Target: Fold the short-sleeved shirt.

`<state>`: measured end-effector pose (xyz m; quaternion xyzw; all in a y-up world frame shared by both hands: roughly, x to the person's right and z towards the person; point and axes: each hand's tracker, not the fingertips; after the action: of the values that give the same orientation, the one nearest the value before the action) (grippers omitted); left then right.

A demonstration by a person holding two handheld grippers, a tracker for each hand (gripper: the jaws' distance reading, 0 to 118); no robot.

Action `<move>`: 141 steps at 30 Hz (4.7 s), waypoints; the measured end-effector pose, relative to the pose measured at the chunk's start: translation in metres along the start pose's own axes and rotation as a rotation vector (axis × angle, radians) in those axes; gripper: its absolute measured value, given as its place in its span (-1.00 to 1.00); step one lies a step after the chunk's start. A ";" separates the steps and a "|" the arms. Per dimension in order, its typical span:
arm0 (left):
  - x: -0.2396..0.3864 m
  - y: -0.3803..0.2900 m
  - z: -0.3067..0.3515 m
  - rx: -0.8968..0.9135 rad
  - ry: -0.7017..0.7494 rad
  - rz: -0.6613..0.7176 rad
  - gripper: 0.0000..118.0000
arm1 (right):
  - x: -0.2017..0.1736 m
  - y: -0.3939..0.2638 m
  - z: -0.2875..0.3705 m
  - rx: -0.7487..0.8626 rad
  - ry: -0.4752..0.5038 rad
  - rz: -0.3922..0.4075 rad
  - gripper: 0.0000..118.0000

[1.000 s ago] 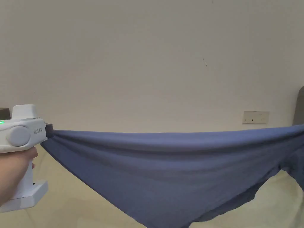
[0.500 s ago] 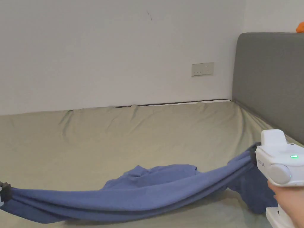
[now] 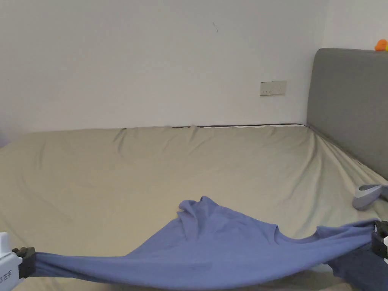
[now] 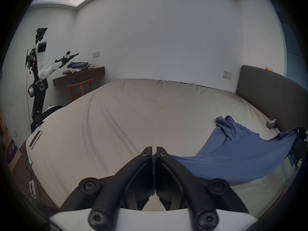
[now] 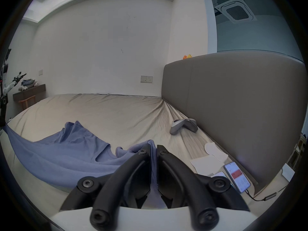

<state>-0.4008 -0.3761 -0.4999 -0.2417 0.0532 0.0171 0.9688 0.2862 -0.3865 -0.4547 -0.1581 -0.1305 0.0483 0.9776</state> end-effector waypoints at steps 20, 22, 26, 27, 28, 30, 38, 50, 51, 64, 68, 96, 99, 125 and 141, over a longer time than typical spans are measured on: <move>-0.025 -0.134 0.053 -0.216 0.027 -0.114 0.57 | 0.021 -0.111 0.075 -0.304 0.212 -0.081 0.44; -0.023 -0.128 0.069 -0.165 -0.031 -0.068 0.59 | 0.011 -0.101 0.092 -0.228 0.218 -0.055 0.89; -0.015 -0.110 0.121 -0.035 -0.024 0.003 -0.09 | -0.020 -0.072 0.119 -0.154 0.236 -0.042 0.80; -0.012 -0.109 0.135 0.031 0.010 0.006 -0.64 | -0.033 -0.064 0.125 -0.134 0.257 -0.028 0.62; -0.008 -0.107 0.143 0.060 0.040 0.001 -1.00 | -0.046 -0.057 0.130 -0.118 0.298 -0.012 0.27; -0.004 -0.107 0.157 0.082 0.074 0.000 -1.00 | -0.070 -0.048 0.139 -0.069 0.364 0.019 -0.75; -0.027 -0.125 0.121 -0.022 -0.060 0.005 -1.00 | -0.165 -0.033 0.153 -0.116 0.584 0.104 -1.00; -0.024 -0.156 0.006 -0.340 -0.121 -0.051 -1.00 | -0.181 -0.044 0.147 -0.207 0.666 0.154 -1.00; -0.018 -0.157 0.014 -0.300 -0.096 -0.102 -1.00 | -0.179 -0.044 0.145 -0.216 0.658 0.166 -1.00; -0.016 -0.121 0.060 -0.155 -0.104 -0.048 -1.00 | -0.185 -0.018 -0.028 -0.262 0.507 0.231 -0.09; -0.007 -0.106 0.059 -0.154 -0.104 -0.043 -1.00 | -0.208 0.000 -0.137 -0.329 0.477 0.219 0.61; 0.007 0.034 0.068 0.077 -0.107 -0.039 -1.00 | -0.124 0.151 -0.041 0.037 0.367 0.214 -0.99; 0.011 0.082 0.071 0.133 -0.132 0.019 -1.00 | -0.091 0.191 0.002 0.135 0.298 0.185 -0.99; 0.082 0.355 0.010 0.386 0.042 -0.023 -1.00 | -0.069 0.392 -0.046 0.426 0.060 0.026 -0.99; 0.105 0.473 -0.106 0.521 0.142 -0.002 -1.00 | -0.134 0.499 -0.197 0.559 -0.044 0.041 -0.99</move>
<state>-0.3339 -0.0080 -0.8253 0.0151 0.1231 -0.0153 0.9922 0.1838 0.0090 -0.8279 0.1161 -0.1301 0.1054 0.9790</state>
